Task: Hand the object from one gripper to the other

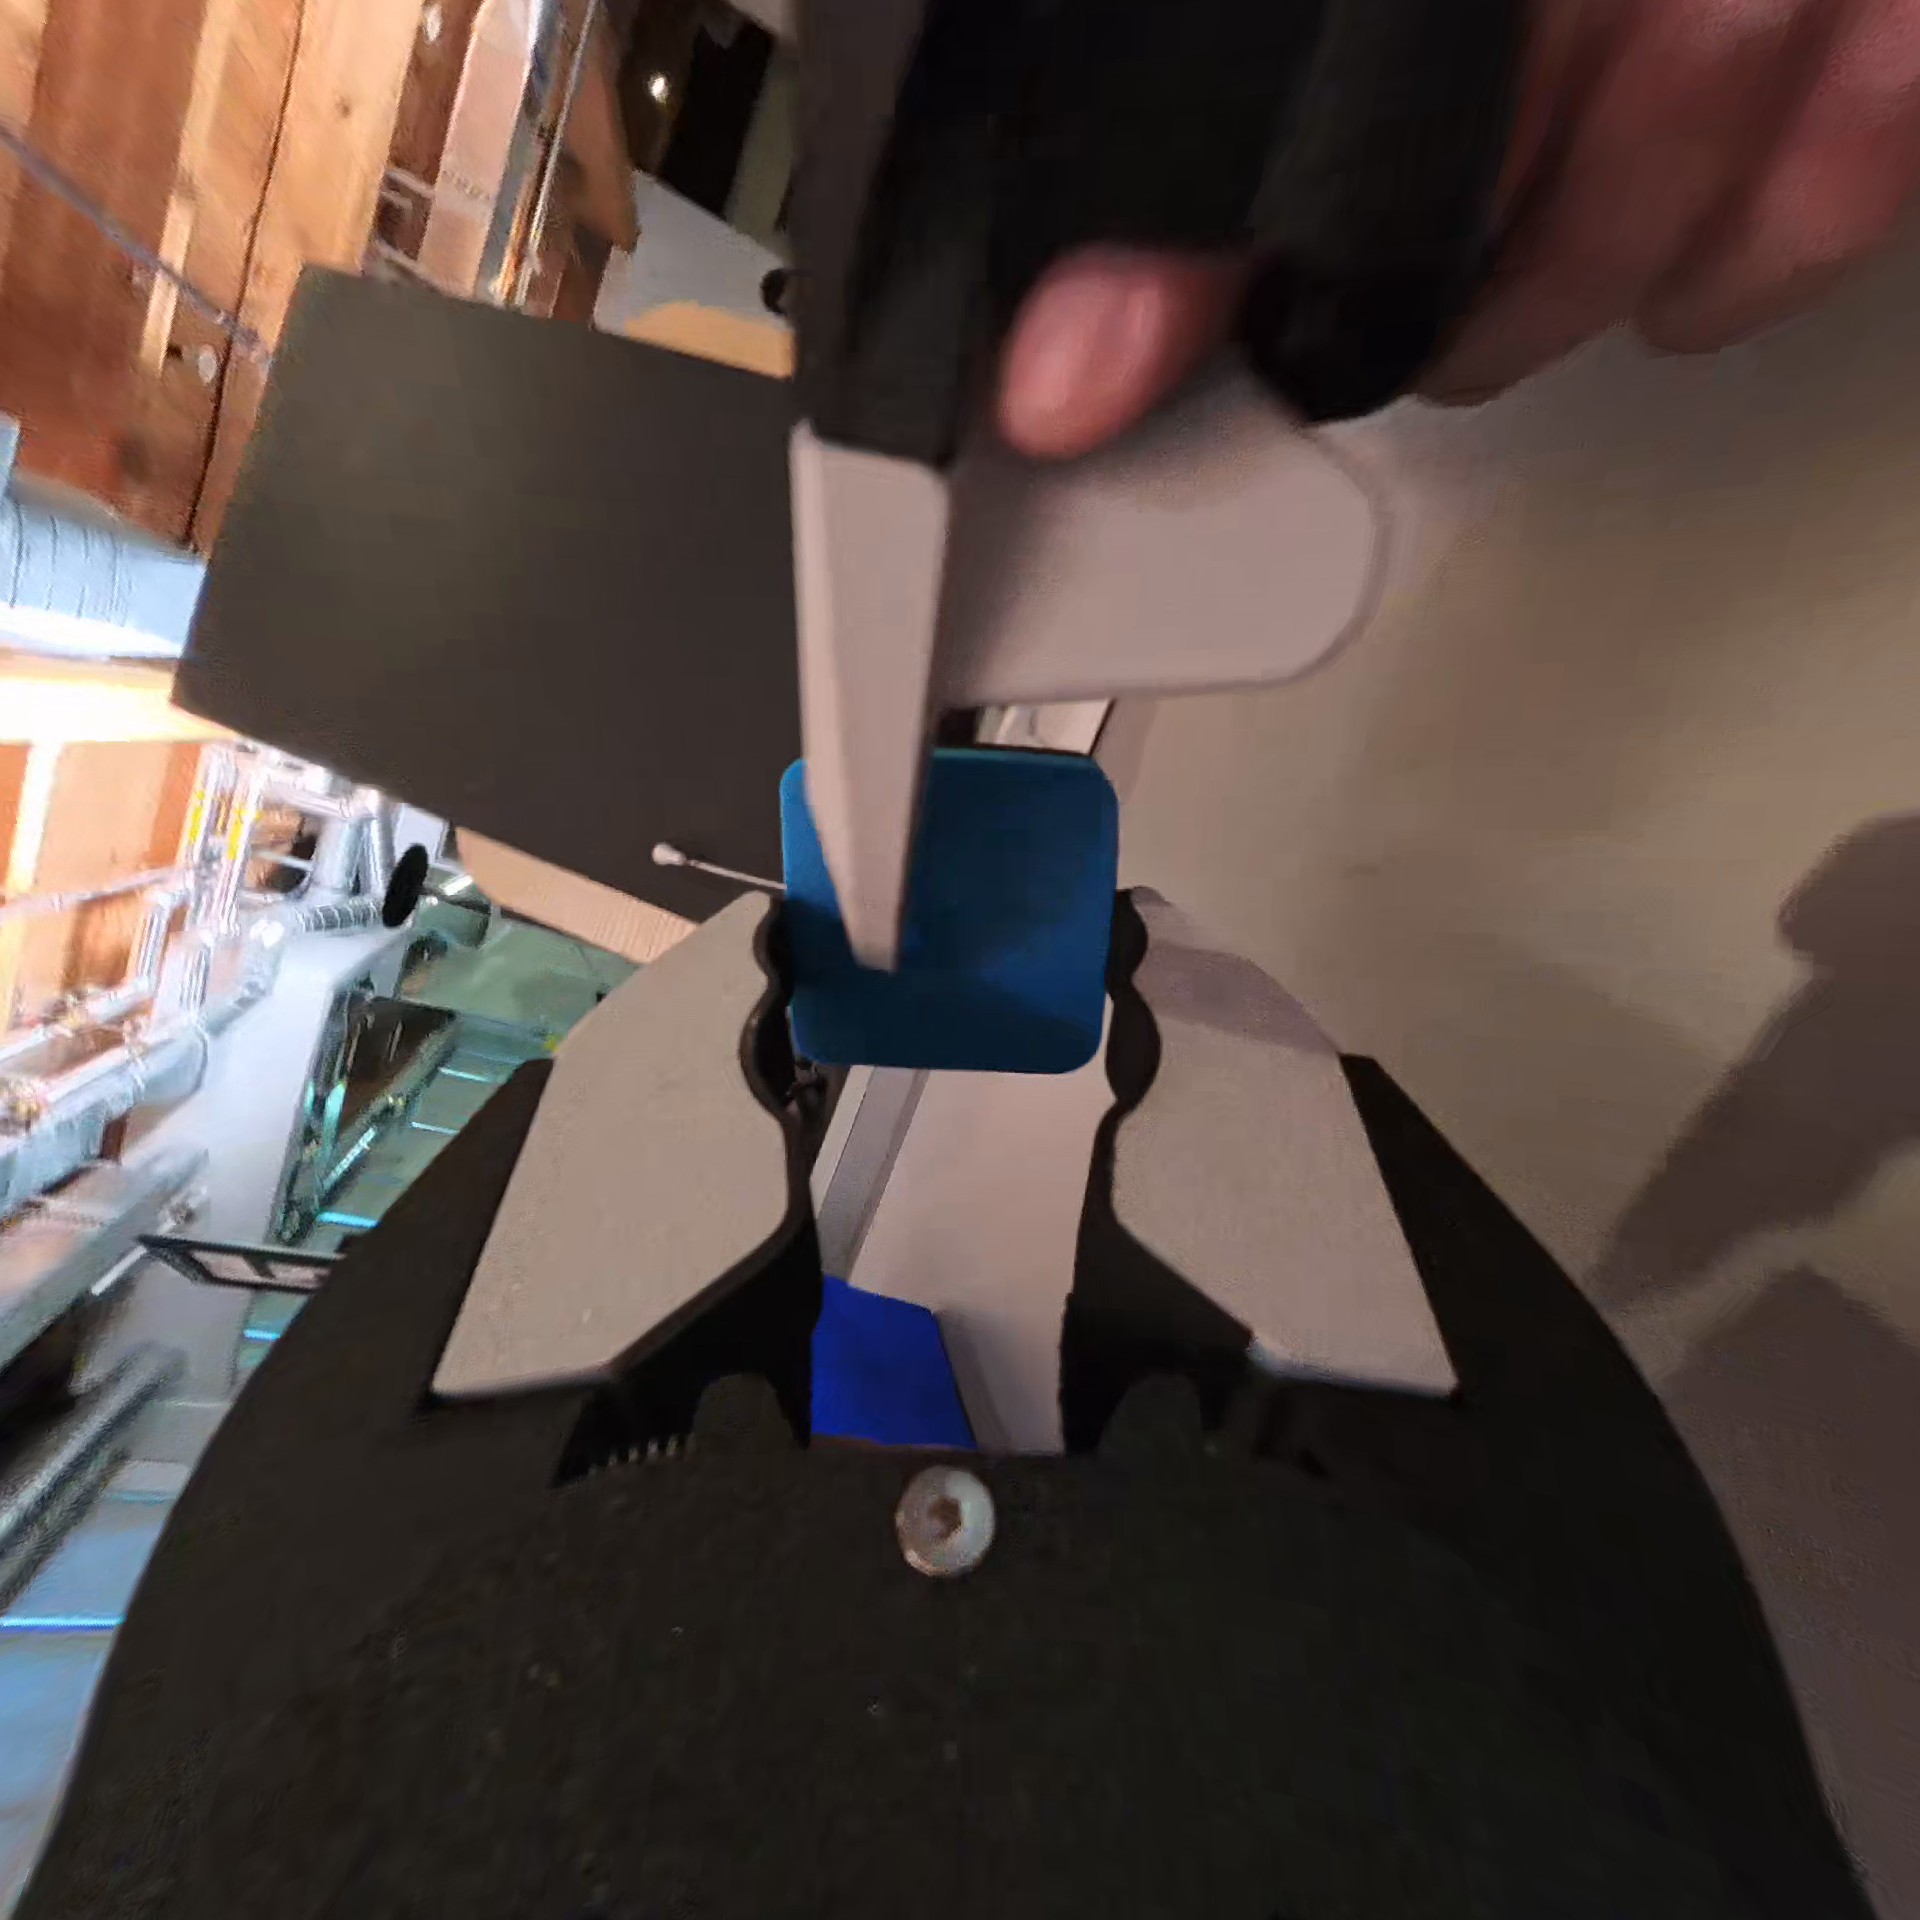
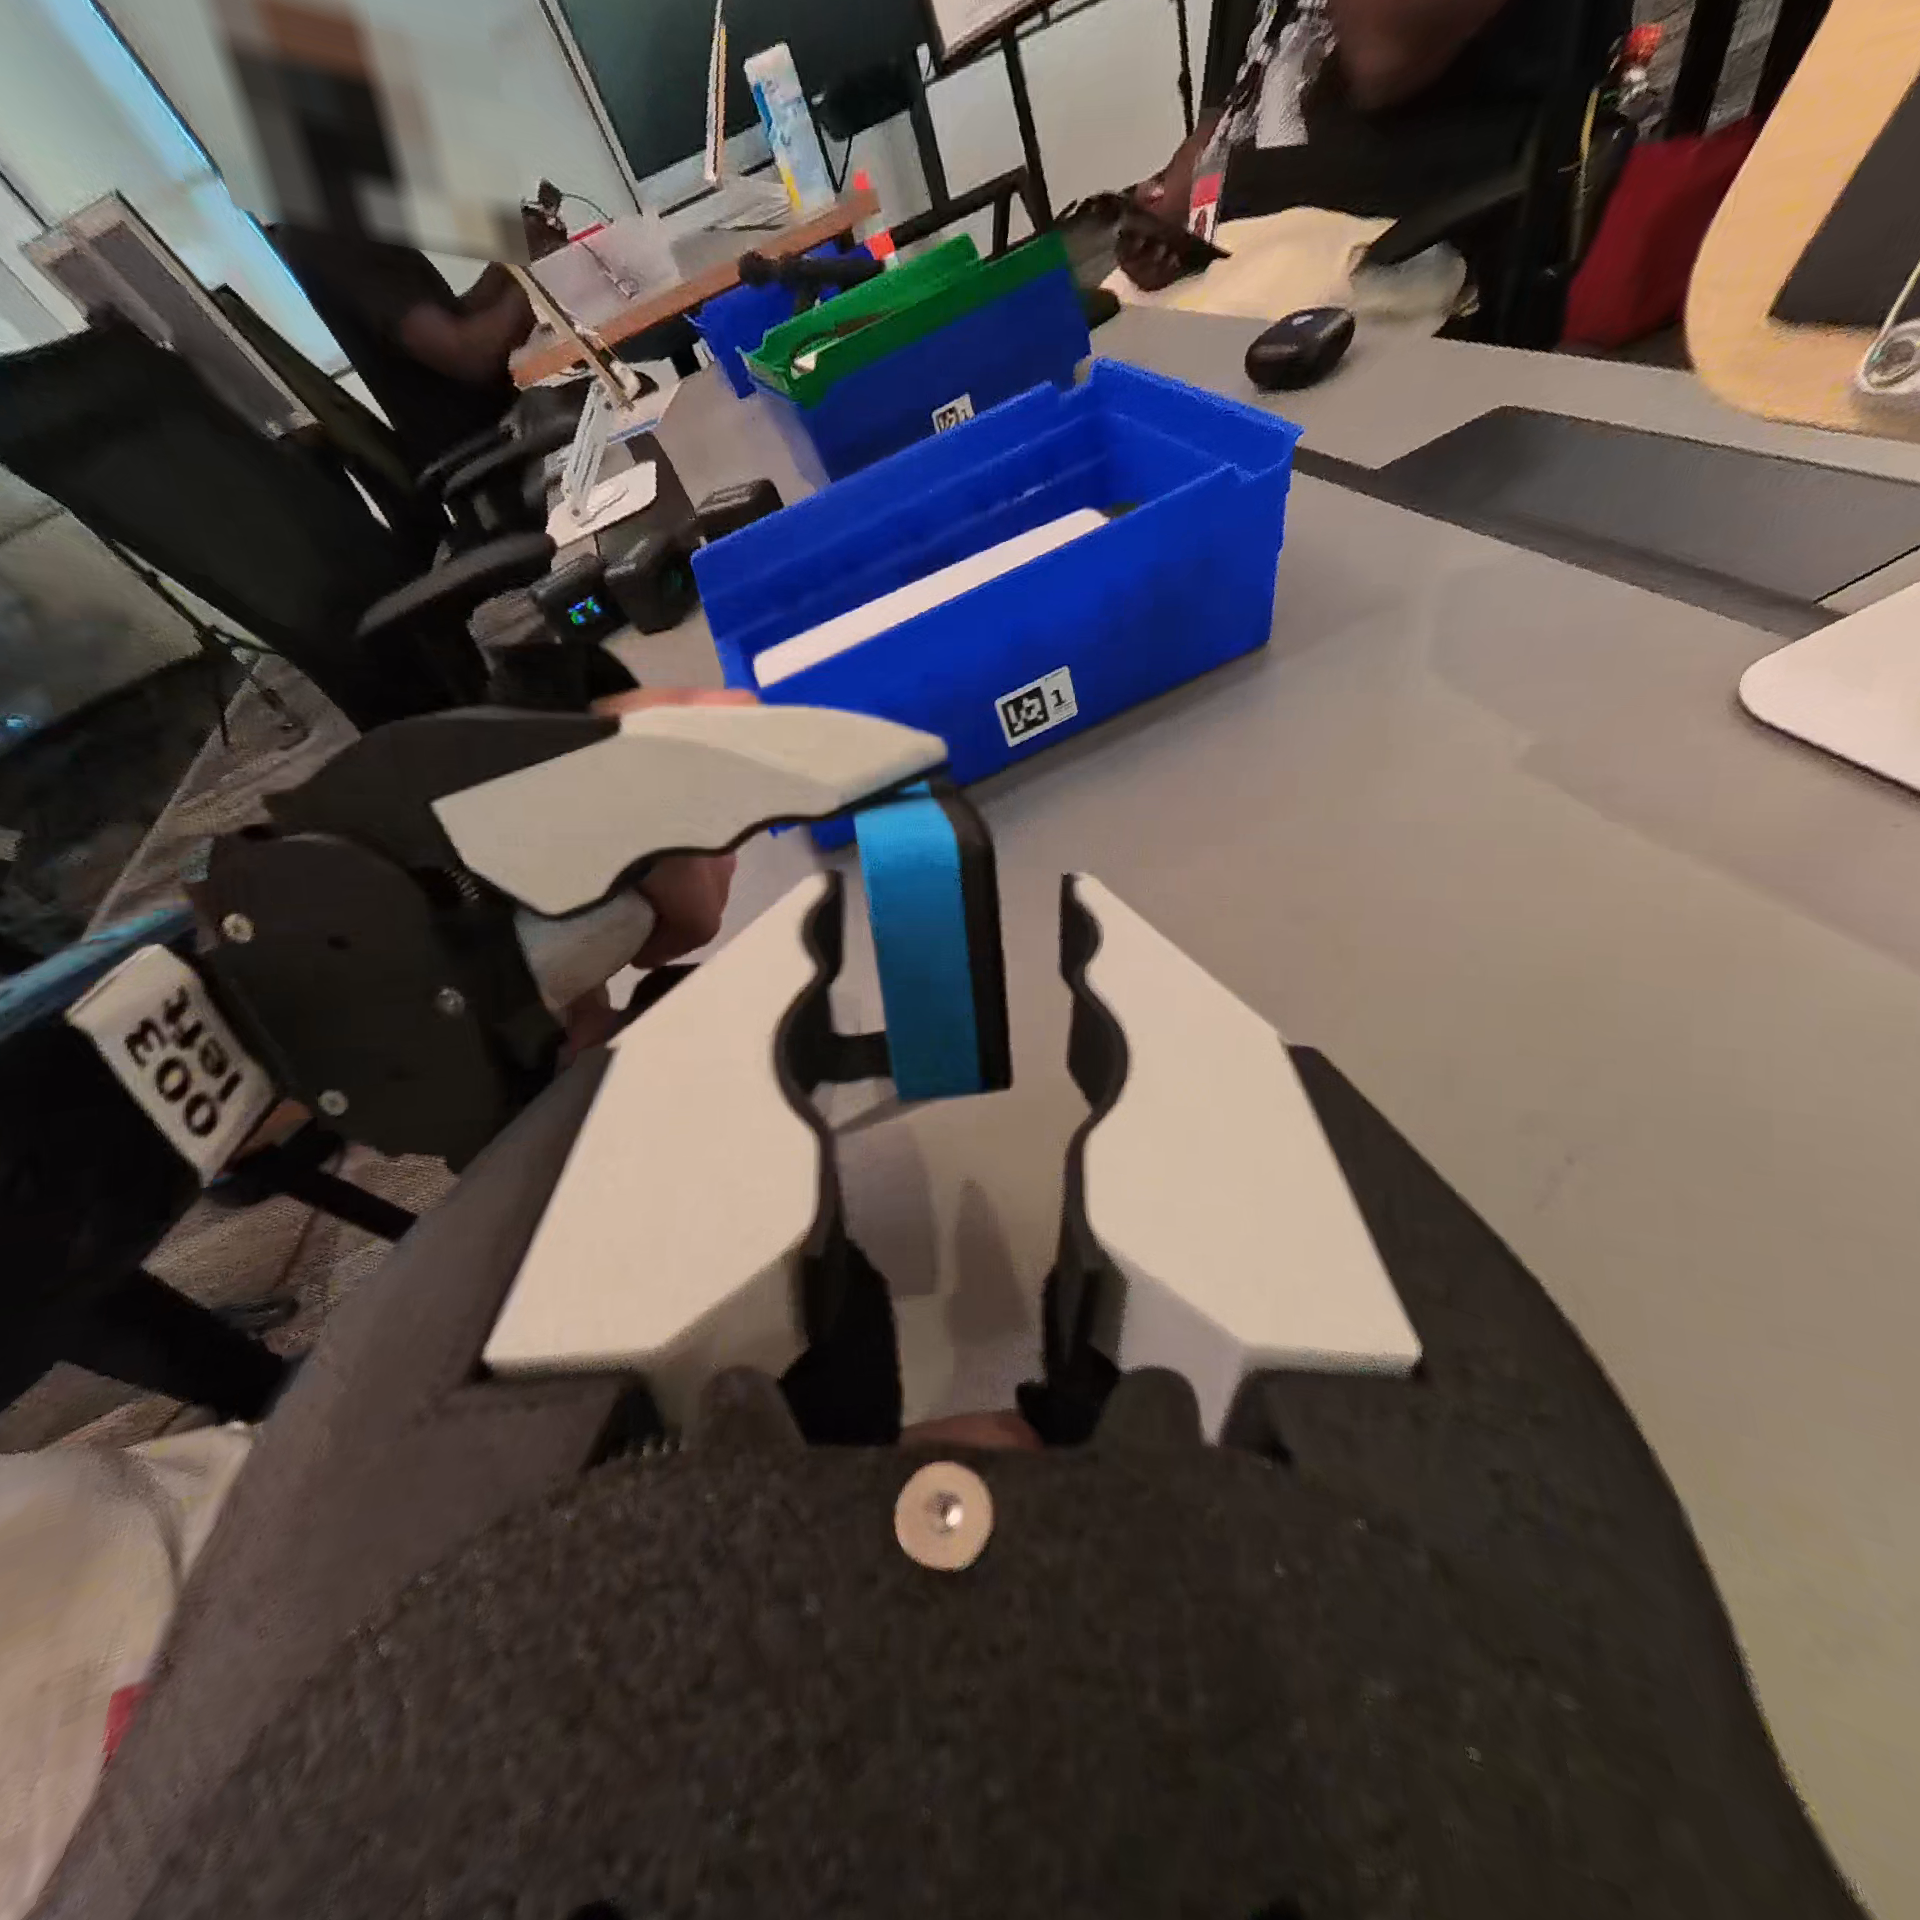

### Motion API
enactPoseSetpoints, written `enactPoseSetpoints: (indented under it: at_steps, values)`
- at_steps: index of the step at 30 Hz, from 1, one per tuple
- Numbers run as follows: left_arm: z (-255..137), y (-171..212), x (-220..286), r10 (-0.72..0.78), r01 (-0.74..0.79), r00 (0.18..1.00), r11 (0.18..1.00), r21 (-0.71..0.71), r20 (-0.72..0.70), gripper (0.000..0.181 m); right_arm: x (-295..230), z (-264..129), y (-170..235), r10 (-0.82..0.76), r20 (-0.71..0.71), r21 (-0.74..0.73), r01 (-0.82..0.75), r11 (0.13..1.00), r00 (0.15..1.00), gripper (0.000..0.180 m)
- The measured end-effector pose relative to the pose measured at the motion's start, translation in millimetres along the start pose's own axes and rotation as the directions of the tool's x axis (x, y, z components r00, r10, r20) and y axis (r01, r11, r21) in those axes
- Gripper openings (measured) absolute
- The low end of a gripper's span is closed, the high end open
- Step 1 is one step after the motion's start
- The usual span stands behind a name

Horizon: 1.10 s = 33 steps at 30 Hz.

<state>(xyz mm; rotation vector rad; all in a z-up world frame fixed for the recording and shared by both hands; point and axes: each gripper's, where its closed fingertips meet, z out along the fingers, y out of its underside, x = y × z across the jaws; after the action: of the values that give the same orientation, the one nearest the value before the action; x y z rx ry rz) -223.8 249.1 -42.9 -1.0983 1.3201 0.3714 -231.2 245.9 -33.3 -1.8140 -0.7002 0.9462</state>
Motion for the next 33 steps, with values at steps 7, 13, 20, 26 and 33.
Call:
enactPoseSetpoints:
  at_steps: [7,13,20,26,33]
  values:
    - [-7.4,3.3,23.2,-0.095,0.095,0.995,0.995,-0.015,-0.040,0.059,-0.5,-4.0,19.7,-0.047,0.067,0.007,0.047,0.999,0.997,0.022]
    - [-36.2,25.6,69.8,-0.774,0.792,0.509,0.592,-0.147,-0.377,0.053,30.4,-34.8,12.4,0.135,0.117,0.305,-0.165,0.938,0.984,0.021]
    - [-31.1,15.6,36.5,-0.806,0.965,0.034,0.180,-0.189,-0.591,0.055,37.5,-45.0,2.5,0.101,0.147,0.403,-0.153,0.903,0.984,0.022]
    - [-17.7,7.9,16.7,-0.709,0.970,-0.006,0.167,-0.176,-0.706,0.052,22.6,-17.8,0.9,0.144,0.394,0.307,-0.277,0.911,0.908,0.022]
    - [0.4,-12.0,3.8,-0.600,0.943,0.063,0.297,-0.149,-0.797,0.025,9.4,-10.9,-22.7,0.072,0.450,0.254,-0.205,0.945,0.890,0.022]
